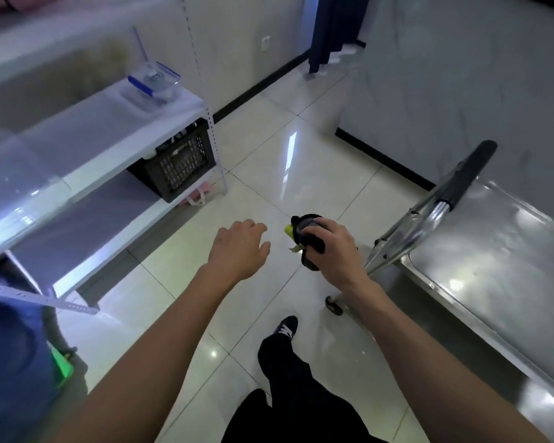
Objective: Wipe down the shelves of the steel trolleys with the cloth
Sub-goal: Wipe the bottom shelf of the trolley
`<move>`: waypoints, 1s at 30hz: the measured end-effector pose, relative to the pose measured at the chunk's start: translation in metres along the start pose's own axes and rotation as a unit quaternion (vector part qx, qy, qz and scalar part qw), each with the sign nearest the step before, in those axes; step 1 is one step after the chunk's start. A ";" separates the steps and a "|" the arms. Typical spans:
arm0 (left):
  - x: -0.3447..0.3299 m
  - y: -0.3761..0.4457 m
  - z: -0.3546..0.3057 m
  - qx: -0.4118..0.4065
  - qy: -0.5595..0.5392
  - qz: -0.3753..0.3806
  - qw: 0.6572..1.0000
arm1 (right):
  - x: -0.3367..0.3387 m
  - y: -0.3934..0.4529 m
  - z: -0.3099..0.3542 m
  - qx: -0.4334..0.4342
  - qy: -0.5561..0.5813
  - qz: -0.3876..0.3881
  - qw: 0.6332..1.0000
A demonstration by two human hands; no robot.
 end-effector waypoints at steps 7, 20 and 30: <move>0.038 0.113 0.004 0.007 0.041 0.007 0.999 | 0.007 0.126 -0.022 0.016 0.019 -0.007 1.000; 0.050 0.324 -0.031 -0.042 0.027 0.052 0.997 | 0.034 0.286 -0.117 -0.047 0.007 -0.027 0.998; 0.067 0.536 -0.101 -0.155 0.008 0.080 0.985 | 0.083 0.407 -0.229 -0.177 -0.023 -0.060 0.982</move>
Point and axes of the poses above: each hand's wrist, its own y-axis towards the middle knuckle, its own x-axis out of the back of the hand, z = x × y, the point moved 9 cm from there along y, towards the middle knuckle, and after that the axes turned 10 degrees about -y, right-handed, at the moved point
